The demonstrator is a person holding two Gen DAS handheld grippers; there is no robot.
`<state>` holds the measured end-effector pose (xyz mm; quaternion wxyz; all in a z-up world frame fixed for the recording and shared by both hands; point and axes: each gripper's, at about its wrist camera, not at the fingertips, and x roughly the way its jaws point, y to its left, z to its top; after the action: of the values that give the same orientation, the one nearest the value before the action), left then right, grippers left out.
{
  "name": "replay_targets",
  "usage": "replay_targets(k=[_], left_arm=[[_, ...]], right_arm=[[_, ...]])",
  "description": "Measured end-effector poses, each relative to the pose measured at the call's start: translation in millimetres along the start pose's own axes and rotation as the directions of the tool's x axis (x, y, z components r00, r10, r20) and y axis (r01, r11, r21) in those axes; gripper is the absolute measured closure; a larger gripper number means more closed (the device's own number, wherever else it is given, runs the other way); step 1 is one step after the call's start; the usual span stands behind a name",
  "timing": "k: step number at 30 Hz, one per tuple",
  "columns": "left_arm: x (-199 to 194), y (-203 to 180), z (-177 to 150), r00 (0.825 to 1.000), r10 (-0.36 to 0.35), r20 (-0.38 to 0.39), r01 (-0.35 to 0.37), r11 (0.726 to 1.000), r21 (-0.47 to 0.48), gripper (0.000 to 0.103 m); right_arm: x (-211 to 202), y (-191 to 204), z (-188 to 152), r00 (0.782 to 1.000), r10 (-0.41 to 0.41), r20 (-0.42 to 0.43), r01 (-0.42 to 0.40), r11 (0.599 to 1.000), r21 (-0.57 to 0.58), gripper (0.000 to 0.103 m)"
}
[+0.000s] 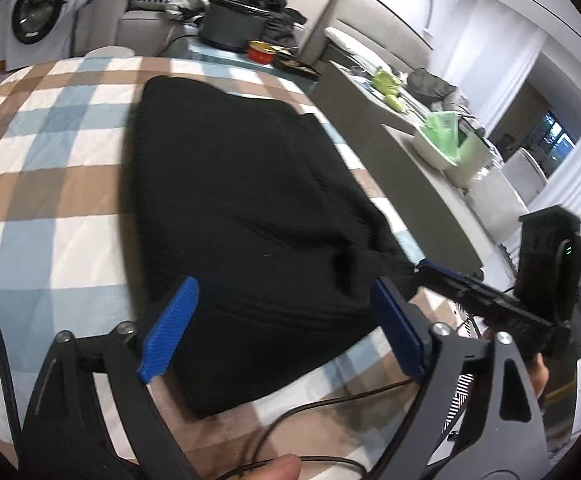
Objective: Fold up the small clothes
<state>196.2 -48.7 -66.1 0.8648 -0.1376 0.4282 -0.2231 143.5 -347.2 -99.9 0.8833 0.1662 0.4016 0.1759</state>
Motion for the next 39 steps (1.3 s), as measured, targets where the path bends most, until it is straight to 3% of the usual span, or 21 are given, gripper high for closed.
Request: replay_targets(k=[5,8,15,22,27,29,31,32,35,37,39], left_arm=[[8.0,16.8,-4.9,1.0,0.022,0.003,-0.022,1.0,-0.022,0.001],[11.4,23.2,-5.7,0.999,0.044,0.009,-0.043,0.999,-0.026,0.001],[16.7,38.3,-4.8,0.998,0.057,0.009,-0.057,0.997,-0.061,0.001],[17.1,33.8,-5.8,0.999,0.054,0.007,-0.054,0.998,-0.04,0.001],[15.9,31.3,-7.8,0.998,0.063,0.005,-0.063,0.997,-0.035,0.001],[15.1,33.0,-8.8,0.998,0.069,0.004,-0.069,0.997,-0.035,0.001],[15.0,34.7,-9.0,0.997,0.073,0.003,-0.073,0.997,-0.036,0.001],[15.2,35.8,-8.5,0.997,0.074,0.001,-0.074,0.996,-0.04,0.001],[13.7,36.6,-7.3,0.997,0.077,0.005,-0.077,0.996,-0.041,0.001],[12.7,36.3,-7.2,0.996,0.085,0.008,-0.085,0.996,-0.037,0.001],[13.3,36.8,-8.0,0.996,0.091,0.005,-0.09,0.995,-0.037,0.001]], right_arm=[[21.7,12.4,11.3,0.999,0.048,-0.027,-0.049,0.997,-0.063,0.038],[43.3,5.5,11.2,0.994,0.007,-0.105,-0.01,0.999,-0.03,0.054],[26.4,19.0,-6.2,0.986,-0.055,-0.158,0.03,0.987,-0.158,0.065],[13.6,24.4,20.1,0.997,0.005,-0.082,-0.017,0.99,-0.141,0.065],[64.7,28.6,30.9,0.971,-0.014,-0.238,-0.027,0.985,-0.171,0.064],[74.7,25.8,28.2,0.96,-0.005,-0.279,-0.04,0.987,-0.155,0.073],[69.1,25.6,28.6,0.963,0.038,-0.266,-0.077,0.987,-0.139,0.092],[60.7,25.8,30.2,0.972,0.047,-0.232,-0.08,0.987,-0.137,0.096],[30.2,29.7,32.8,0.993,0.055,-0.105,-0.071,0.984,-0.163,0.098],[15.2,31.5,23.7,0.999,-0.014,-0.041,0.006,0.98,-0.197,0.098],[21.8,25.3,11.0,0.994,-0.084,-0.073,0.068,0.978,-0.197,0.098]])
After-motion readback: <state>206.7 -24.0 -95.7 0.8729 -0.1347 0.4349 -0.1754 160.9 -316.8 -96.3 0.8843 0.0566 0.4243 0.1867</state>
